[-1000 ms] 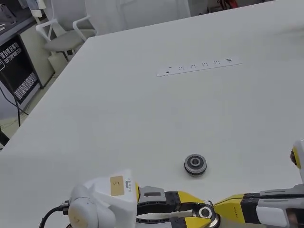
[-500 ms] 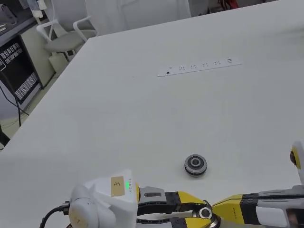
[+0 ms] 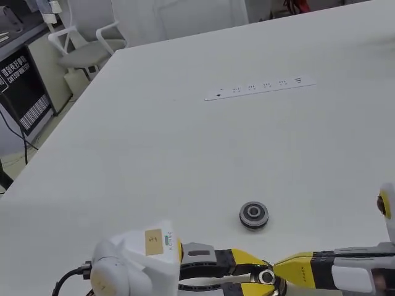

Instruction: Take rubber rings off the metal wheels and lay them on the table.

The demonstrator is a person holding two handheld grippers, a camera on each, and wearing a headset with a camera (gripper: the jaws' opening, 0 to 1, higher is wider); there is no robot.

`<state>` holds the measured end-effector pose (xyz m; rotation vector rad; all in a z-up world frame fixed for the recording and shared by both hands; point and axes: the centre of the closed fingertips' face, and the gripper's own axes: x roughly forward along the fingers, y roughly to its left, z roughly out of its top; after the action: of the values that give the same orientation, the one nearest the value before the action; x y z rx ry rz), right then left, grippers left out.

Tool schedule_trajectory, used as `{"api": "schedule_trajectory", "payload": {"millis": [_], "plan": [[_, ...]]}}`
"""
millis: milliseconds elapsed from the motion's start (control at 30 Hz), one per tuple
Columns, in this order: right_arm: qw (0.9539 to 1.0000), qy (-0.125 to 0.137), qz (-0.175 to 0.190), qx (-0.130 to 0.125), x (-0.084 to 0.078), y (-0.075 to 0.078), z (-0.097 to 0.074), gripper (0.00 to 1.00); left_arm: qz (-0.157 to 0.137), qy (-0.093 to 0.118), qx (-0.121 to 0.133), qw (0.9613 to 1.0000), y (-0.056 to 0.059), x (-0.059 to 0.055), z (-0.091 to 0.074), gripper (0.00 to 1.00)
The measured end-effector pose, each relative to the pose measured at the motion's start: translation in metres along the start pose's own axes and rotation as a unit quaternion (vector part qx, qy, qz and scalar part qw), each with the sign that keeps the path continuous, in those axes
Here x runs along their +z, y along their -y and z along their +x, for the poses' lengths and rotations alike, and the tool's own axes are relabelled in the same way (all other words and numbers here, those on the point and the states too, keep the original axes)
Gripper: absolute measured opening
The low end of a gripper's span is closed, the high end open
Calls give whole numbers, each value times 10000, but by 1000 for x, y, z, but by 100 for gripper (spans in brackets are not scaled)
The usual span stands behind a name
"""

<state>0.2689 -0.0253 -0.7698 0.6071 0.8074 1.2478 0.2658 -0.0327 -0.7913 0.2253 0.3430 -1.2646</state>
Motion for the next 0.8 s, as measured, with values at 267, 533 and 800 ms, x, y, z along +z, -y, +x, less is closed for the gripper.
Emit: {"api": "schedule_trajectory", "payload": {"millis": [267,533,800], "plan": [[9999,-38,-38,-155,-2,8,0,0,28,-105,33,9999,0,0,0,14],[9992,-80,-183,-348,-4,14,-2,0,134,-396,66,9991,0,1,2,14],[9987,-202,-187,-421,-8,16,-2,0,-190,-603,-80,9980,12,14,2,28]]}}
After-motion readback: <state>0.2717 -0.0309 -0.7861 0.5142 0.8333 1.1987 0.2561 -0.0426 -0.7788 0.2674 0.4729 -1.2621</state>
